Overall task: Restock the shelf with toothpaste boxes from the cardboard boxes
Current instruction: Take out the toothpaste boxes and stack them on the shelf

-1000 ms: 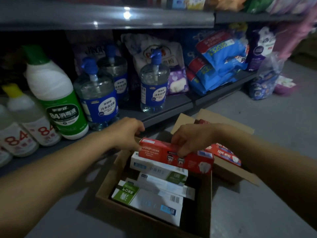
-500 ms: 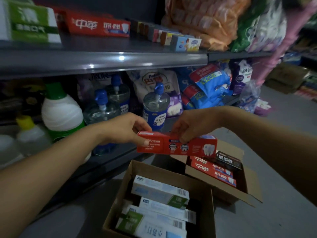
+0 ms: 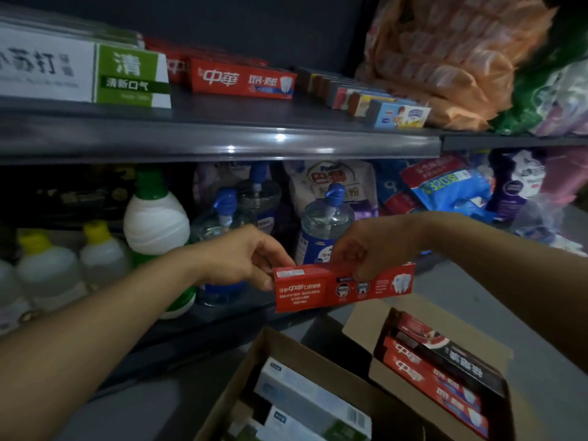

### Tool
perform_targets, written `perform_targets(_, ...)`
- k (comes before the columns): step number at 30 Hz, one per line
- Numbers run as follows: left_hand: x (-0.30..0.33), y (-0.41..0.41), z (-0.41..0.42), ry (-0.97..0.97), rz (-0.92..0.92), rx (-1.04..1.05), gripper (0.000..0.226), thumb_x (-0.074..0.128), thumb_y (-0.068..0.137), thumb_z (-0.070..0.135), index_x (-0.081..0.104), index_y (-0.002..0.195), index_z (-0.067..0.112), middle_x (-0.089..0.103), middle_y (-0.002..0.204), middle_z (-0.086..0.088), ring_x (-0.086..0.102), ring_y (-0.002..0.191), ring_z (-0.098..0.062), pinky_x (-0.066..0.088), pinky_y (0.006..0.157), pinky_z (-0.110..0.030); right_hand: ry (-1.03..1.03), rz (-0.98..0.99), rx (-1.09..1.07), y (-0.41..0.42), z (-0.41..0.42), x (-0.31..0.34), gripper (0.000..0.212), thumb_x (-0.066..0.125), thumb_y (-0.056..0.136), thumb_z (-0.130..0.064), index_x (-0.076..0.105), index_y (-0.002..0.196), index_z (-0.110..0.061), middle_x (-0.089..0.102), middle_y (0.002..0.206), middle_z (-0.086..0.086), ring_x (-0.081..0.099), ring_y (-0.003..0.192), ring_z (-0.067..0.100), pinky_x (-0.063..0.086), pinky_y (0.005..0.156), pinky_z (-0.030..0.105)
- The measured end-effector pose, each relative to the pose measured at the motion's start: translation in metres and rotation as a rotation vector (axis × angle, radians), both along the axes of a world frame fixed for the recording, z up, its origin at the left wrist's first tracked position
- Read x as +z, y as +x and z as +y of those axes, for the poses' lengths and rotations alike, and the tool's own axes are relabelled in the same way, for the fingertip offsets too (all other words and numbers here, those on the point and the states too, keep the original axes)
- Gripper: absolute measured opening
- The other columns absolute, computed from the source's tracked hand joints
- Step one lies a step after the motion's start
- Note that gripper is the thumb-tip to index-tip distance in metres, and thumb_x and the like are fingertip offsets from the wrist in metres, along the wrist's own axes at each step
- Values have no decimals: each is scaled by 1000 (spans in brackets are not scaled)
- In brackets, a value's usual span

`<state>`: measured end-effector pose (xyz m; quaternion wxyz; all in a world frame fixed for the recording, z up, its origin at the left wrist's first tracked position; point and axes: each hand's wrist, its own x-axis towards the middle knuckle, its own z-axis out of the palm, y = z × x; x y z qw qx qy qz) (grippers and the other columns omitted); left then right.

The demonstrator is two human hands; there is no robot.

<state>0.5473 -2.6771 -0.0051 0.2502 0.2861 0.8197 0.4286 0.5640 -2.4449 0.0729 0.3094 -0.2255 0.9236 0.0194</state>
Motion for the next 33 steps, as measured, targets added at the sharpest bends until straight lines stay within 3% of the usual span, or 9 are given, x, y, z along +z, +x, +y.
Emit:
perform_targets(3, 0, -1, 3, -22, -39, 68, 38, 64, 84, -7, 68, 112, 20, 73, 106, 4, 68, 100, -7, 54, 85, -22, -18, 160, 149, -10, 8, -3, 32, 66, 82, -28, 60, 113, -32, 57, 89, -20, 55, 76, -3, 40, 67, 15)
perform_targets(6, 6, -5, 5, -43, -72, 186, 36, 56, 91, -3, 65, 118, 20, 71, 113, 4, 65, 106, -8, 52, 92, -24, 2, 471, 403, -12, 20, -4, 19, 64, 80, -38, 58, 98, -32, 55, 81, -14, 50, 69, 6, 43, 61, 24)
perform_targets(10, 15, -1, 19, 210, -383, 456, 28, 42, 99, 8, 60, 120, 11, 67, 120, -10, 69, 103, -23, 57, 87, -37, -12, 764, 640, -25, 45, 1, 25, 61, 78, -33, 59, 103, -29, 60, 90, -9, 57, 84, 17, 49, 66, 34)
perform_targets(14, 29, 6, 37, 268, -546, 417, 59, 61, 85, 46, 56, 128, 5, 63, 122, -21, 65, 106, -34, 56, 80, -43, -145, 1004, 846, -34, 61, 11, 34, 42, 85, -28, 65, 107, -16, 66, 89, 1, 61, 78, 23, 50, 67, 36)
perform_targets(17, 38, 7, 46, 252, -485, 339, 69, 81, 69, 45, 62, 122, 6, 62, 114, -23, 59, 102, -36, 48, 83, -43, -213, 1101, 927, -36, 70, 17, 37, 37, 94, -32, 63, 112, -13, 67, 98, 4, 61, 83, 23, 50, 70, 39)
perform_targets(22, 68, 1, 50, 116, -327, 357, 42, 63, 84, 29, 63, 120, 7, 70, 104, -10, 69, 89, -18, 54, 73, -28, -235, 1061, 828, -49, 85, 40, 48, 63, 84, -48, 54, 122, -21, 59, 117, -2, 57, 102, 18, 46, 82, 32)
perform_targets(27, 100, -7, 32, -113, -86, 293, 75, 81, 52, 63, 67, 114, 23, 72, 108, 3, 68, 100, -15, 55, 79, -27, -228, 804, 471, -52, 86, 80, 76, 71, 75, -52, 37, 140, -28, 47, 132, -9, 47, 116, 11, 35, 91, 23)
perform_targets(30, 121, -9, 28, -96, -20, 270, 50, 78, 72, 39, 65, 116, 21, 72, 110, 2, 68, 103, -17, 55, 81, -28, -222, 606, 306, -52, 82, 97, 73, 74, 77, -44, 39, 140, -30, 48, 134, -11, 48, 118, 9, 39, 95, 22)
perform_targets(33, 137, -12, 27, -73, 68, 258, 41, 72, 78, 18, 65, 118, 16, 72, 110, 1, 68, 103, -16, 54, 85, -26, -250, 510, 238, -56, 80, 110, 57, 73, 80, -38, 50, 132, -28, 59, 120, -12, 56, 105, 8, 47, 93, 28)
